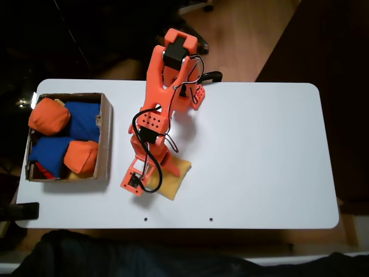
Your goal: Grasp a bag and put it in the box.
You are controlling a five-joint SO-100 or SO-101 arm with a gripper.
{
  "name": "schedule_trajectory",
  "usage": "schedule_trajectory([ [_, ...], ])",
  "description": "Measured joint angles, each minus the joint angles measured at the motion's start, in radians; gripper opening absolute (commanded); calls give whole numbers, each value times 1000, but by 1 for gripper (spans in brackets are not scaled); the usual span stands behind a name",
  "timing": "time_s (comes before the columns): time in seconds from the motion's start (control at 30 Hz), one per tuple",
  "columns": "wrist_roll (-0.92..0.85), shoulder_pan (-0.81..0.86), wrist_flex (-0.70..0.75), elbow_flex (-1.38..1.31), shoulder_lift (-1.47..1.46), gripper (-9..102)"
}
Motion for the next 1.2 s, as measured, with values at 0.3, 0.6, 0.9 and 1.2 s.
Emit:
schedule_trajectory([
  [0.3, 0, -5, -55, 64, 58, 47],
  [0.6, 8, -6, -87, 104, 109, 33],
  [0.9, 48, -6, -150, 147, 156, 16],
  [1.2, 133, -5, -212, 181, 195, 7],
])
